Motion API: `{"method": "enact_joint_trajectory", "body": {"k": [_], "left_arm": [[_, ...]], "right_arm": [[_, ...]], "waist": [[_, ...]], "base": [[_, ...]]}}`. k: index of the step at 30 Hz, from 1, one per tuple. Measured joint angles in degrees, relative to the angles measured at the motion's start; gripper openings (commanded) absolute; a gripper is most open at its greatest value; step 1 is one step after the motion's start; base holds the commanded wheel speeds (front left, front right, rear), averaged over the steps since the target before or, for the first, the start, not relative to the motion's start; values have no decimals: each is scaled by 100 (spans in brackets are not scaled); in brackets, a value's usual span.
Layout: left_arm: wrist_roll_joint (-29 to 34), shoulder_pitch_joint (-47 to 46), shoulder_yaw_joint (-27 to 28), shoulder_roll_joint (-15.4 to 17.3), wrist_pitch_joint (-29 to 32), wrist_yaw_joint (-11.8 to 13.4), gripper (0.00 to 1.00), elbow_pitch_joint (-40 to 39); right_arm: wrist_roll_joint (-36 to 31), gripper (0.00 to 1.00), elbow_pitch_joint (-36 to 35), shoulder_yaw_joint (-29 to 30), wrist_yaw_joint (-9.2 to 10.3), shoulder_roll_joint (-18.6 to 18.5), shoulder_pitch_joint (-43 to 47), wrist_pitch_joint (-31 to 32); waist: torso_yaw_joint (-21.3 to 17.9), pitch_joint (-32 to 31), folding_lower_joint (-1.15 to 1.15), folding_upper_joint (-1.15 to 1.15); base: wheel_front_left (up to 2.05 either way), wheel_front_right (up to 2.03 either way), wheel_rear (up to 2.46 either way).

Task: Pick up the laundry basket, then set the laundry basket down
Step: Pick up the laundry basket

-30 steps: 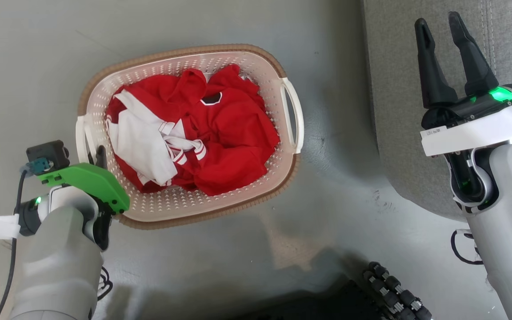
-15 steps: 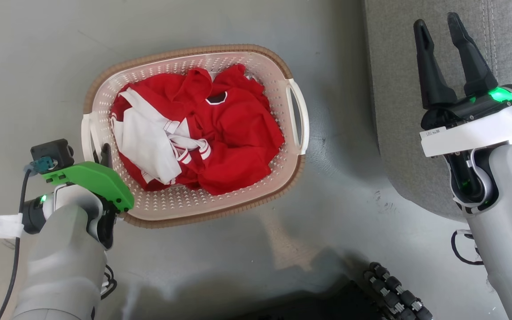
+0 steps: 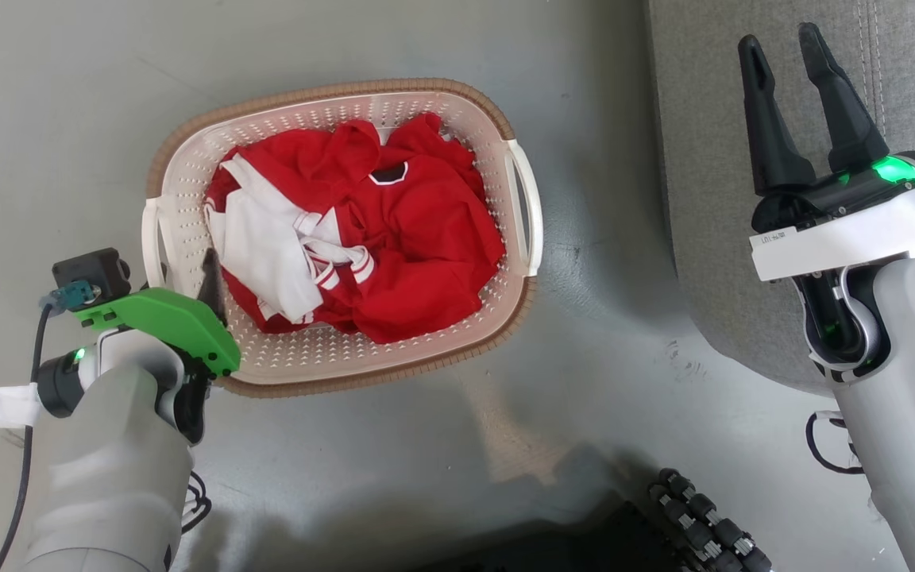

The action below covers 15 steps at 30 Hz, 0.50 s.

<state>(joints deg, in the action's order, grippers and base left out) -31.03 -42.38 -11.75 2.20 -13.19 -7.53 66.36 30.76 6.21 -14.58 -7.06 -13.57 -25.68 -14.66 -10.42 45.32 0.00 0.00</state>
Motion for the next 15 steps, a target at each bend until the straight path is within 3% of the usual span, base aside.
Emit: {"method": "enact_joint_trajectory", "body": {"k": [15], "left_arm": [[-114,-10,-85,-27,-51,0,100,145]], "right_arm": [[7,100,136,-38,0,43,0,0]], "waist": [[28,-205,0,0]], "base": [[0,0,0]]}}
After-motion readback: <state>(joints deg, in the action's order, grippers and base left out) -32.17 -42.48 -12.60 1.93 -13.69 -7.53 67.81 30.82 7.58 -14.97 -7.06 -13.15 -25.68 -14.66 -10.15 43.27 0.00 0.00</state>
